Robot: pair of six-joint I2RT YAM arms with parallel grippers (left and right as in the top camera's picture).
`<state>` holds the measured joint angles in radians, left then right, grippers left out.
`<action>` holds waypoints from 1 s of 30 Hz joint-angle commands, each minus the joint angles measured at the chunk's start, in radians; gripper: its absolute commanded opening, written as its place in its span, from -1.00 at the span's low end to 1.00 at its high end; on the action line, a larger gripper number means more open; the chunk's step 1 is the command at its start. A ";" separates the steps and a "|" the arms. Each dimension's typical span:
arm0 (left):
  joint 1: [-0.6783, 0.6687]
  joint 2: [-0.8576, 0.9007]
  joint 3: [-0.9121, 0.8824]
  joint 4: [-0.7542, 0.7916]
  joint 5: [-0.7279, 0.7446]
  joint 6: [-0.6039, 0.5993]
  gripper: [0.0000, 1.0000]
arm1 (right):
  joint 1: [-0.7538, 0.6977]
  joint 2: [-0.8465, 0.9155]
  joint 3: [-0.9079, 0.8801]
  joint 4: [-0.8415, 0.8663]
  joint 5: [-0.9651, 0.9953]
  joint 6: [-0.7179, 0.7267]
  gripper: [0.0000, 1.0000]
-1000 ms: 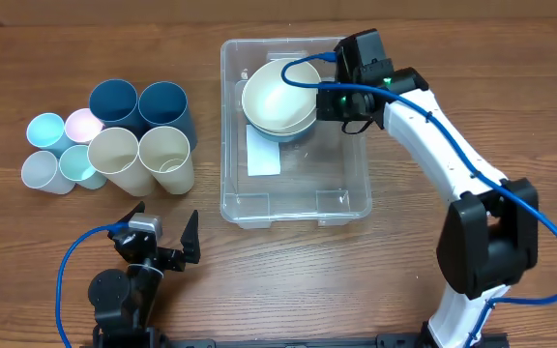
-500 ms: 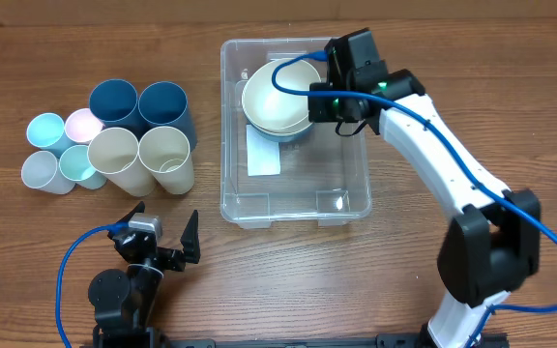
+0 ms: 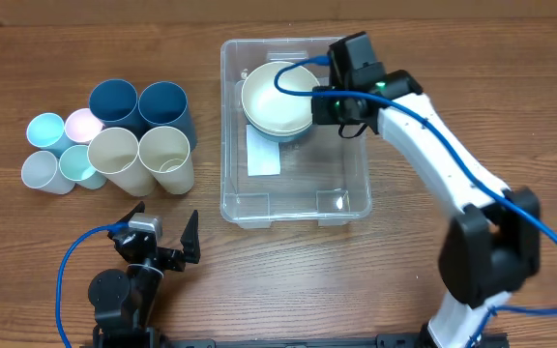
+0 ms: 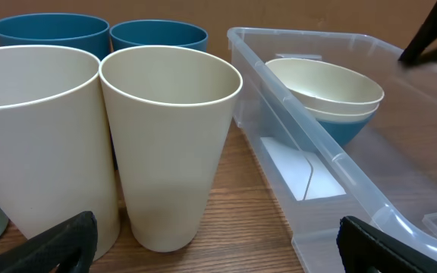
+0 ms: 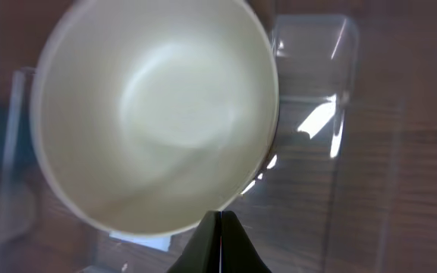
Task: Pack container
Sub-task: 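Raise the right gripper away and move the left gripper toward the cups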
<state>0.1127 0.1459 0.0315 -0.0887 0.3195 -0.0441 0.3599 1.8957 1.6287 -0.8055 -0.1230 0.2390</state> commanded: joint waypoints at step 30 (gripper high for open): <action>-0.004 -0.009 0.160 0.010 0.074 -0.185 1.00 | -0.737 -0.390 0.060 -0.271 0.017 0.338 1.00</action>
<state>0.1127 0.1459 0.0494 -0.0643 0.3641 -0.1764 -0.3779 1.5230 1.6863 -1.0779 -0.1009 0.5724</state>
